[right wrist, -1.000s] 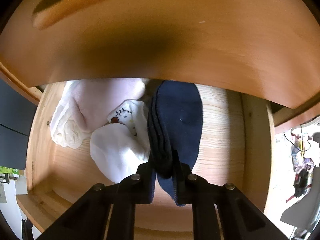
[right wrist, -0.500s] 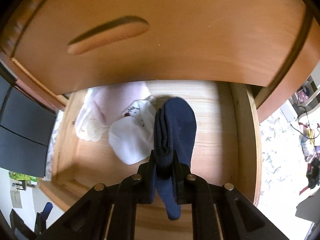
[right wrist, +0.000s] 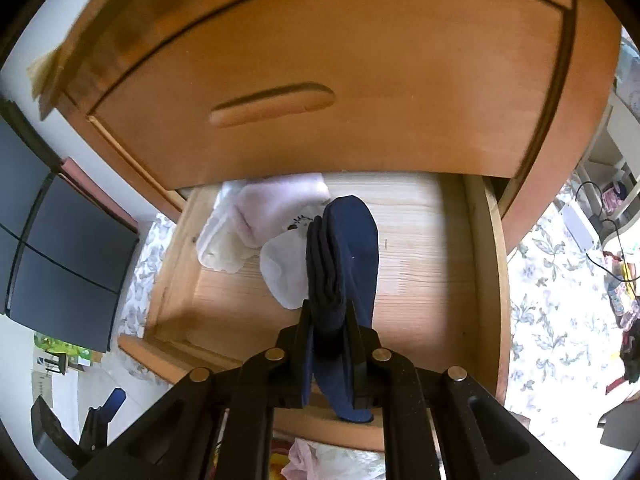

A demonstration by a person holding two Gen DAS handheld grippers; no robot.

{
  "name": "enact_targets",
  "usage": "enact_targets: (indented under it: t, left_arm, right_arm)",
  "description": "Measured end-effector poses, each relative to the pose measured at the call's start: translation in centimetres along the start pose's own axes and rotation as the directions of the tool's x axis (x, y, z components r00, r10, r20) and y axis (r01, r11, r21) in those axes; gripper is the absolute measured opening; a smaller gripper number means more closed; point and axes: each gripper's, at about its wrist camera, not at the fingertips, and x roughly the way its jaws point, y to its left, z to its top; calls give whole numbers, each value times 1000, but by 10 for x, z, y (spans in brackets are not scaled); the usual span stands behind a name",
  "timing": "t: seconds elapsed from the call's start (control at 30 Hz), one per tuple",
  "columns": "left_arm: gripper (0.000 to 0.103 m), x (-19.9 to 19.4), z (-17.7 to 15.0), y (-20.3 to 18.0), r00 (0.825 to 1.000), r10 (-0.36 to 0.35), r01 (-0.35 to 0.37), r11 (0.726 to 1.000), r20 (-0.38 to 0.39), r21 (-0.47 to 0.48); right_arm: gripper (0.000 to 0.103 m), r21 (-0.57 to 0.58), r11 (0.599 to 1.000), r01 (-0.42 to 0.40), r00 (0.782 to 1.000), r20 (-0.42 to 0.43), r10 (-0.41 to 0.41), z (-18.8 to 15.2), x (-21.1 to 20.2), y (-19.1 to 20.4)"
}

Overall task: Take underwear out of drawer
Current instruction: 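Lift the navy sock up out of the drawer with the right gripper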

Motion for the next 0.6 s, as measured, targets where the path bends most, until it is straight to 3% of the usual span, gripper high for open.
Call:
enact_targets:
  t: [0.6]
  left_arm:
    - [103,-22,-2,-17,999,10,-11,999,32,30]
  right_arm:
    - [12,-31,997,-74,992,101,77,-13,-61,7]
